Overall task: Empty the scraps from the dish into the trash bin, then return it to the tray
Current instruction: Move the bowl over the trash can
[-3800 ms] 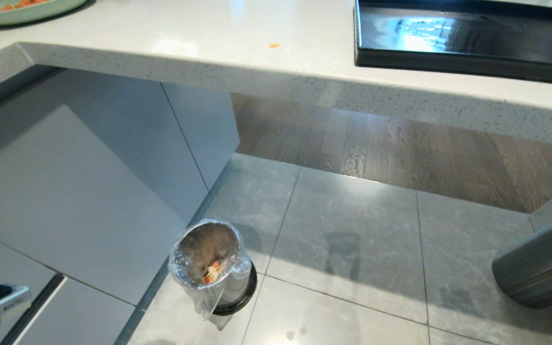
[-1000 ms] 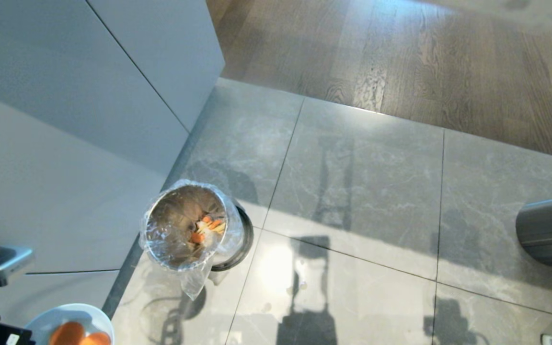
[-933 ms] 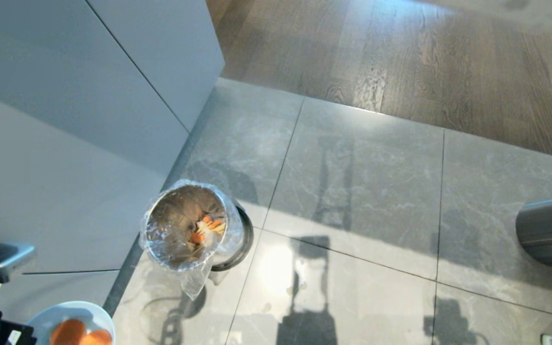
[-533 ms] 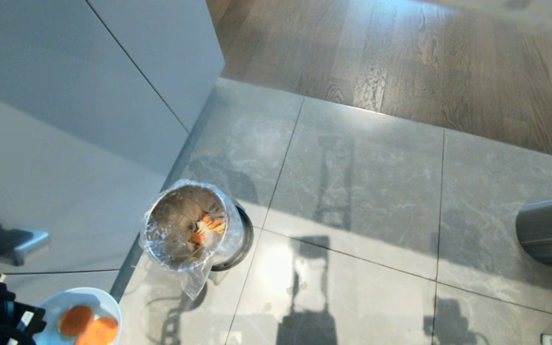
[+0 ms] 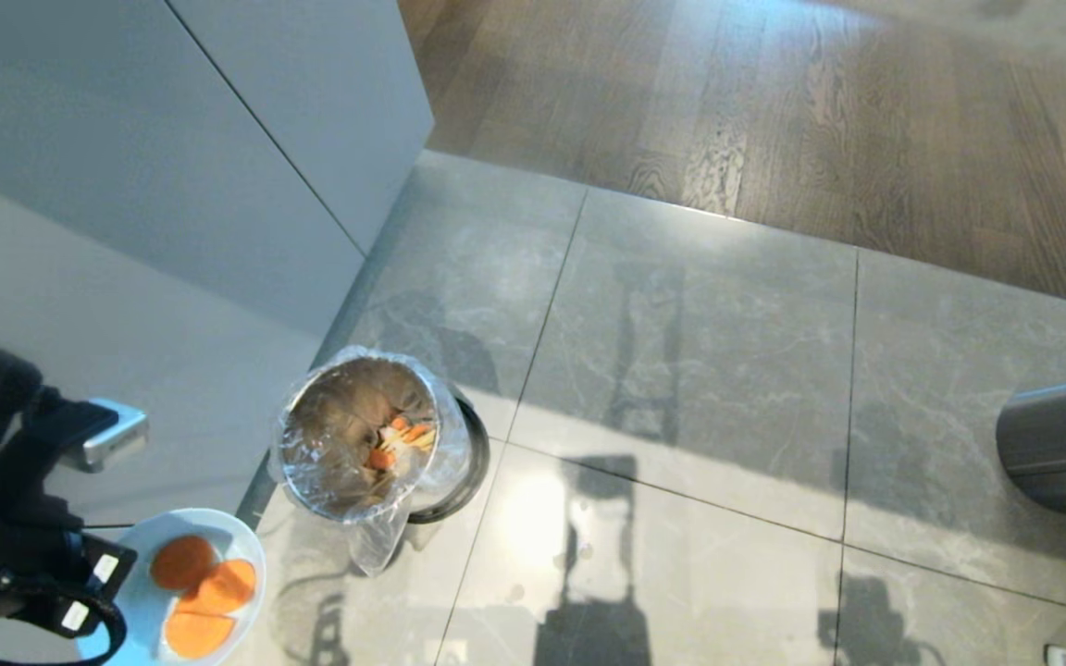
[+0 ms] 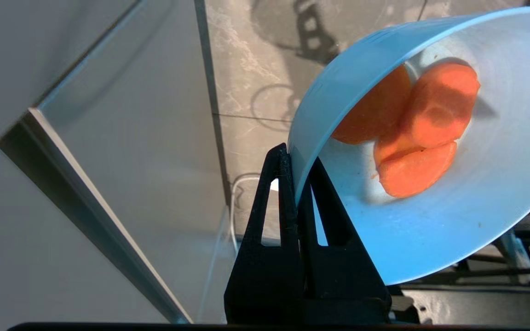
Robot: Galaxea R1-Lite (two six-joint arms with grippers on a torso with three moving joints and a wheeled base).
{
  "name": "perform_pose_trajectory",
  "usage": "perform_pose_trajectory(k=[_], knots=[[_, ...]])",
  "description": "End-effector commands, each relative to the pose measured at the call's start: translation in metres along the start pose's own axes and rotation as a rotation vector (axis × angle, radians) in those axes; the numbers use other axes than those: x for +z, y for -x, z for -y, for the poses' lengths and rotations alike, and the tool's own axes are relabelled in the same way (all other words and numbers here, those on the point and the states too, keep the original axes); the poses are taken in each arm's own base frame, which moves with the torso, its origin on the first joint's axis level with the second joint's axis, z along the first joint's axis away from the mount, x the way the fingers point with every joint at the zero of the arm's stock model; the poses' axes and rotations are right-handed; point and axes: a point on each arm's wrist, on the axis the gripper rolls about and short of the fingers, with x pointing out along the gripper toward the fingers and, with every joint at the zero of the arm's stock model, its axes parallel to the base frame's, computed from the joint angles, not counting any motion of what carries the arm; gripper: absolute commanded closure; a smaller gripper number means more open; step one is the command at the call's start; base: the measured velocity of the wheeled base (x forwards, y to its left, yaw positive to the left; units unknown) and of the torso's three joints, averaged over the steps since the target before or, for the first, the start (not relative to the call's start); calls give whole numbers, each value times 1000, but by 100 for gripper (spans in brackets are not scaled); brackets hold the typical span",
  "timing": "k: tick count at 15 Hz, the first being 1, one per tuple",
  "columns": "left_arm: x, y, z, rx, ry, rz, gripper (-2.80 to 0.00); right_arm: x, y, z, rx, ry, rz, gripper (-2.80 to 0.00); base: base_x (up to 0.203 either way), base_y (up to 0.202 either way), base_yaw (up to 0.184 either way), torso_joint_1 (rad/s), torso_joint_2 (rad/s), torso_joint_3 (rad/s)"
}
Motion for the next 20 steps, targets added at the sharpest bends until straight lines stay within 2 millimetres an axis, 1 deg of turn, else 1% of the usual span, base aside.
perform_pose_trajectory(k=[1,5,10,15,20], knots=[[5,-3,4,4,-25,9,0,0,0,0,0,0,-1,0,0,0,0,0,0,0],[13,-7,4,39,-25,54,0,0,0,0,0,0,-2,0,0,0,0,0,0,0],[17,-10,3,41,-20,49,0,0,0,0,0,0,1,0,0,0,0,0,0,0],[29,-11,0,44,-17,64,0,0,0,0,0,0,1,0,0,0,0,0,0,0],[31,-13,0,43,-17,58,0,0,0,0,0,0,1,0,0,0,0,0,0,0]])
